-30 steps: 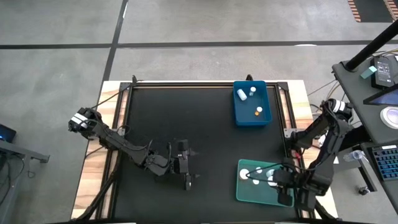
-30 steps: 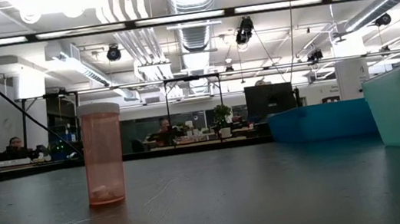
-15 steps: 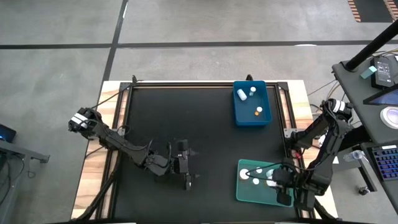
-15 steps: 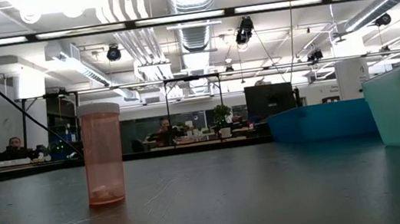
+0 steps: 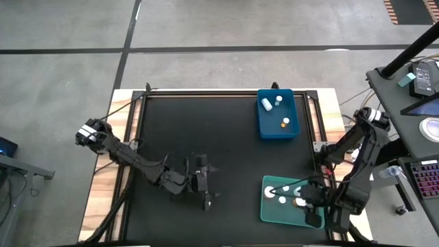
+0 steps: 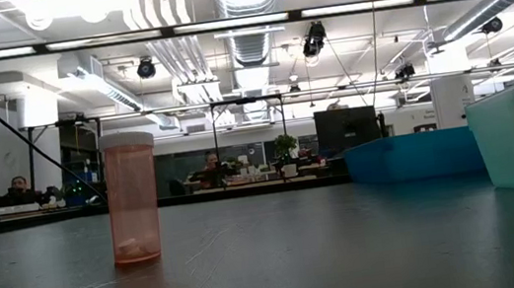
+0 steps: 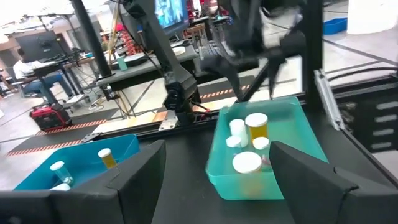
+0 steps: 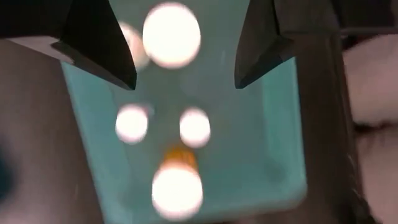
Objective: Pick and place medicine bottles into bin by pill shape (circle, oval)
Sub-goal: Put the red pill bottle into the blue bin
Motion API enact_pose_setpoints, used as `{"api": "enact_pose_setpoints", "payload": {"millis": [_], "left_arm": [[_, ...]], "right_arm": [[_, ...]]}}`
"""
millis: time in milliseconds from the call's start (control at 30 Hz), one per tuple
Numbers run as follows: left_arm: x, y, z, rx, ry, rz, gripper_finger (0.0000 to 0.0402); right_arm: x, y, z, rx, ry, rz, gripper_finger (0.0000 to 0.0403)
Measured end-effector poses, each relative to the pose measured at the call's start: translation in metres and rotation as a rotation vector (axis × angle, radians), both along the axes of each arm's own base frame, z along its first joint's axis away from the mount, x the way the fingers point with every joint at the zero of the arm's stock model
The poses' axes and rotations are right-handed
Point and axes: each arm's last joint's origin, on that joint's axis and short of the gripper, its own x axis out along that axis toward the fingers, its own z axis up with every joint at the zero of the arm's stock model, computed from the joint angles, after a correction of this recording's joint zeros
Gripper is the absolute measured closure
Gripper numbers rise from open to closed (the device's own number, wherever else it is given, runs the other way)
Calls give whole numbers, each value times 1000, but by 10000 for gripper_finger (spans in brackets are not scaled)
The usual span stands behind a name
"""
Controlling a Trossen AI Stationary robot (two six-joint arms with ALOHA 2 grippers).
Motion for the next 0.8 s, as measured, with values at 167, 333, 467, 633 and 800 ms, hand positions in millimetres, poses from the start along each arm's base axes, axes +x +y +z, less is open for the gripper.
{"api": "enact_pose_setpoints", "payload": {"millis": [167, 333, 467, 633, 800], "left_arm": [[-13, -16, -2, -15, 61, -53, 132], [-33, -32, -6, -142, 247, -76, 132], [-48, -41, -25, -295, 427, -72, 132], [-50, -52, -53, -326, 538, -88, 132], [-46, -54, -68, -297, 572, -71, 132]], "right_arm": [[23, -3, 29, -102, -161, 59, 153], [43, -9, 47, -209, -239, 140, 162], [58, -14, 52, -280, -264, 194, 167], [73, -19, 49, -321, -289, 230, 166], [78, -22, 45, -323, -286, 248, 166]]}}
